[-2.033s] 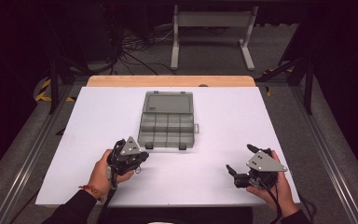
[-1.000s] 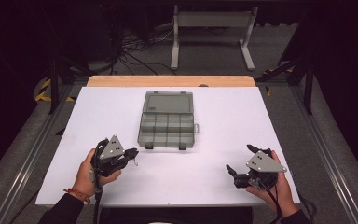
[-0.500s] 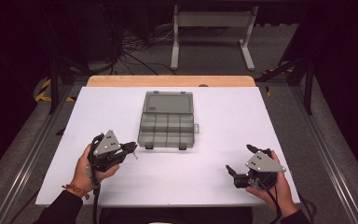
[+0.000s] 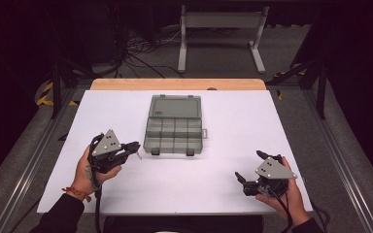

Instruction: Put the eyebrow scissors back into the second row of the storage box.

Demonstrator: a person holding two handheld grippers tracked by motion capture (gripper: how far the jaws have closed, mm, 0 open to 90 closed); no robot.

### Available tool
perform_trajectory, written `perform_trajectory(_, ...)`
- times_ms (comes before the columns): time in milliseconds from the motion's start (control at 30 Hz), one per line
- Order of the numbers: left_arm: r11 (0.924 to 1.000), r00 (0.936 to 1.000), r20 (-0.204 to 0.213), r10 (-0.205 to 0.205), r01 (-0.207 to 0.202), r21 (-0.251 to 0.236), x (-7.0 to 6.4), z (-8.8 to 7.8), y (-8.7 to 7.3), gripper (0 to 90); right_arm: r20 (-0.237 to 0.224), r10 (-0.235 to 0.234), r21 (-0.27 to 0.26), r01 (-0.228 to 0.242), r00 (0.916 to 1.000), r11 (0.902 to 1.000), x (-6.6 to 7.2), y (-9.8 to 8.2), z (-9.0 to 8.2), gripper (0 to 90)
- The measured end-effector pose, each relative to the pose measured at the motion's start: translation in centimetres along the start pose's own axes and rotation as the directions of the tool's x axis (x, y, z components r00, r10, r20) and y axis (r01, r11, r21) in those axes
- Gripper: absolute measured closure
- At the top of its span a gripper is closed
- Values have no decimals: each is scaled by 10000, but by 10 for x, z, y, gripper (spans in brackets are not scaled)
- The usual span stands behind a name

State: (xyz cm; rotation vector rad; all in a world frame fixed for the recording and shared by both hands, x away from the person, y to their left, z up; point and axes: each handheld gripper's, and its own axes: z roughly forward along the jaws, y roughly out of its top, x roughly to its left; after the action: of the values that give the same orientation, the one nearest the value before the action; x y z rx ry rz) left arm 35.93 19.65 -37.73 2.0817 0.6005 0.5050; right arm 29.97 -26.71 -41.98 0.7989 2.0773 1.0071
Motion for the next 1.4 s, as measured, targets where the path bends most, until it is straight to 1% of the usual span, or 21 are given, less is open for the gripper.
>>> perform_trajectory(33,10000,10000,13,-16,16,-50,1,0,0,849,-8,1,3,-1,10000,10000,0,0,0,54)
perform_trajectory(67,10000,10000,-24,59,-60,-54,3,0,1,850,-7,1,3,-1,10000,10000,0,0,0,54)
perform_trajectory(167,9999,10000,-27,2,-2,-167,7,-1,3,850,-7,17,9,-17,10000,10000,0,0,0,54)
perform_trajectory(200,9998,9999,22,-110,110,-180,8,0,3,849,-14,14,19,-14,10000,10000,0,0,0,54)
perform_trajectory(233,9997,10000,-34,-92,92,-211,10,0,3,849,-15,28,35,-28,10000,10000,0,0,0,54)
perform_trajectory(367,9997,9999,-7,-111,111,-237,16,2,5,849,-27,35,40,-34,10000,10000,0,0,1,54)
perform_trajectory(633,9997,9995,221,206,-203,-162,21,10,14,850,-48,7,70,-7,10000,10000,1,-1,1,54)
perform_trajectory(700,9994,9990,306,325,-321,-153,23,13,17,849,-53,27,90,-27,10000,10000,1,-1,1,54)
perform_trajectory(733,9995,9990,367,272,-267,-142,23,16,18,850,-56,39,95,-39,10000,9999,1,-1,1,54)
perform_trajectory(767,9994,9989,317,336,-332,-114,23,18,19,849,-52,43,96,-43,10000,9999,1,-1,1,54)
perform_trajectory(833,9993,9986,380,365,-361,-89,24,20,20,850,-51,43,96,-43,10000,9999,1,-1,1,54)
perform_trajectory(867,9995,9986,437,307,-303,-96,25,23,21,850,-55,46,96,-45,10000,9999,1,-1,1,54)
perform_trajectory(900,9993,9984,416,374,-371,-65,26,25,22,849,-55,48,101,-47,10000,9999,1,-1,1,54)
perform_trajectory(967,9993,9981,495,358,-354,-92,27,29,25,849,-64,50,118,-49,10000,9999,1,-1,2,54)
perform_trajectory(1133,9988,9971,590,481,-480,-30,31,39,32,849,-63,49,136,-48,10000,9999,1,-2,2,55)
perform_trajectory(1167,9984,9963,645,574,-574,-20,32,42,34,849,-71,59,129,-58,10000,9999,0,-2,2,55)
perform_trajectory(1200,9986,9962,691,530,-530,-22,31,44,35,850,-68,54,124,-53,10000,9999,0,-2,2,55)
perform_trajectory(1267,9974,9952,667,712,-720,92,31,50,38,849,-56,59,149,-58,10000,9999,0,-2,2,55)
perform_trajectory(1333,9977,9950,752,650,-664,161,30,57,40,849,-56,59,141,-58,10000,9999,0,-2,2,55)
perform_trajectory(1367,9970,9948,721,722,-740,223,29,59,41,849,-51,54,141,-54,10000,9999,0,-2,2,55)
perform_trajectory(1400,9960,9935,793,816,-843,304,29,64,42,849,-45,55,139,-54,10000,9999,0,-2,2,55)
